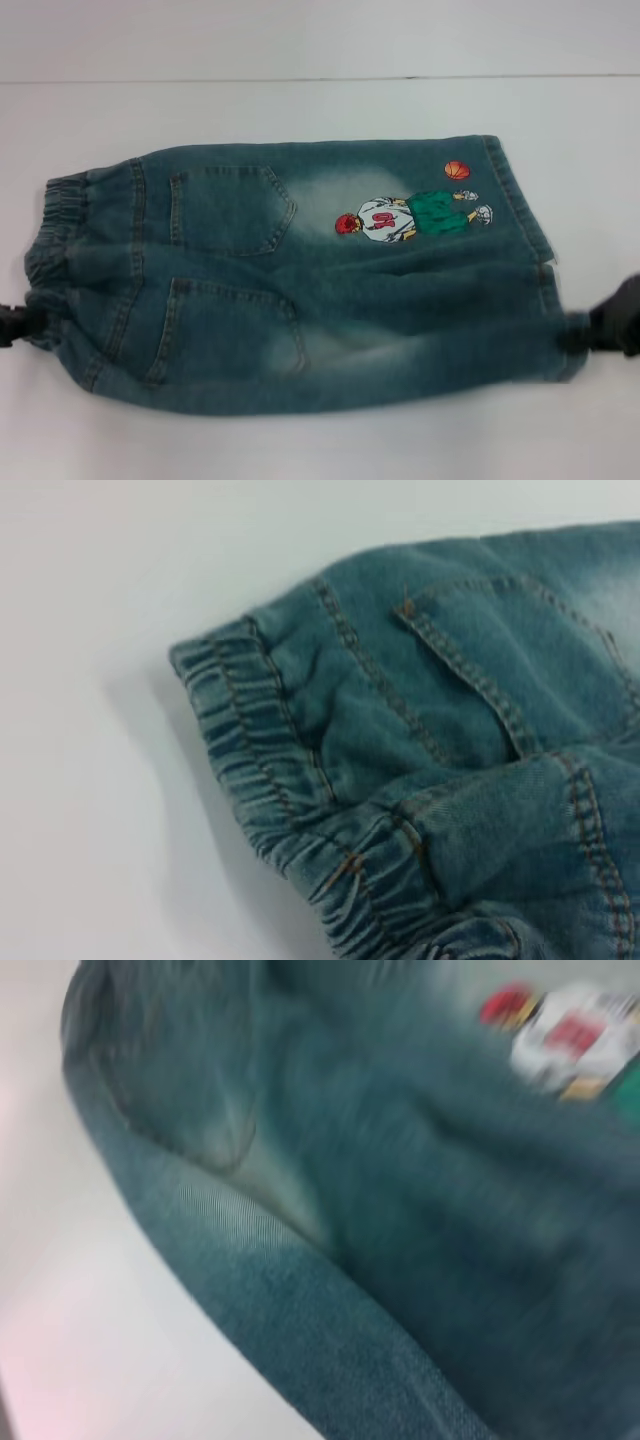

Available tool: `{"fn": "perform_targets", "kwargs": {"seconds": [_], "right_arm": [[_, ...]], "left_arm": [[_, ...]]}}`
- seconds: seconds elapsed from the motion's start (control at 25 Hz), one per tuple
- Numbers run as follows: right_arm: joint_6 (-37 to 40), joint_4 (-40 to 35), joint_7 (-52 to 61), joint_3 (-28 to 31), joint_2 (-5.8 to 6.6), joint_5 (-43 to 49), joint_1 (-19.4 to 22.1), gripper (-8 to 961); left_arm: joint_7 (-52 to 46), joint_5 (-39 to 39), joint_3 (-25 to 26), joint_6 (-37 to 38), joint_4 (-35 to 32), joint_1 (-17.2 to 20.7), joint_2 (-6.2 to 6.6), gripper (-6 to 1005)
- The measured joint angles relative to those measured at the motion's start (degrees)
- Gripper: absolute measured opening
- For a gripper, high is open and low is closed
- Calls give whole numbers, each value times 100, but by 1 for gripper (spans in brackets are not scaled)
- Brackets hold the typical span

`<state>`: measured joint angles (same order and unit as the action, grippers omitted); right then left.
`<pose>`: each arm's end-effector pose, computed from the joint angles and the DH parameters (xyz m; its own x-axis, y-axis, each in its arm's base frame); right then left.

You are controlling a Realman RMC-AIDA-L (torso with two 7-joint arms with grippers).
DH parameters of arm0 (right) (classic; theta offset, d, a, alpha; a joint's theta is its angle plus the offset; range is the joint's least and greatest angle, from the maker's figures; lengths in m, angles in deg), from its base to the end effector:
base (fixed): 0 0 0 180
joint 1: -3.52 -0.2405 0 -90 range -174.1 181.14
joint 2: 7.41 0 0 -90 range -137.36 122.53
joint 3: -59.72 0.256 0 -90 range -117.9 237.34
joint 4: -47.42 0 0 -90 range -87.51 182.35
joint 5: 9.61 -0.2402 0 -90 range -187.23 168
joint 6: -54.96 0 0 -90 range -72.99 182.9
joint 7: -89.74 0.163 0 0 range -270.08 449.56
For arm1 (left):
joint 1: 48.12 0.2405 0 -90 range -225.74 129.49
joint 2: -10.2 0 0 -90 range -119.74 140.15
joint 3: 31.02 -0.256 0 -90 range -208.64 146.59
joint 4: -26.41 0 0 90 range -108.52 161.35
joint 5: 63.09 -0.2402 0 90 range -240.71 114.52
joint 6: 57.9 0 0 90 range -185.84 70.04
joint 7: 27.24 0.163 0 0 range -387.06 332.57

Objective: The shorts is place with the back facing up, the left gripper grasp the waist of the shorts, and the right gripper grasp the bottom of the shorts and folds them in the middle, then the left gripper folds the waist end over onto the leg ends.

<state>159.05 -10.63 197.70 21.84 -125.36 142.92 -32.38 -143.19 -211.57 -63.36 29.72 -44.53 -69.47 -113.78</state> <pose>0.2877 0.3520 0.0423 0.7514 -0.6539 0.0885 -0.6404 -0.7550 -0.1409 -0.3575 0.3250 0.0730 0.5477 0.8010 0.2415 0.7927 -0.4046 -0.4560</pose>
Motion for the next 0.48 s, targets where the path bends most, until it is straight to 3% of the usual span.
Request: {"fn": "perform_targets", "kwargs": {"seconds": [0.48], "right_arm": [[-327,-680,155,445,48,-627,-261,11]], "left_arm": [[-397,475,70,-34,-464,-72,0,73]]}}
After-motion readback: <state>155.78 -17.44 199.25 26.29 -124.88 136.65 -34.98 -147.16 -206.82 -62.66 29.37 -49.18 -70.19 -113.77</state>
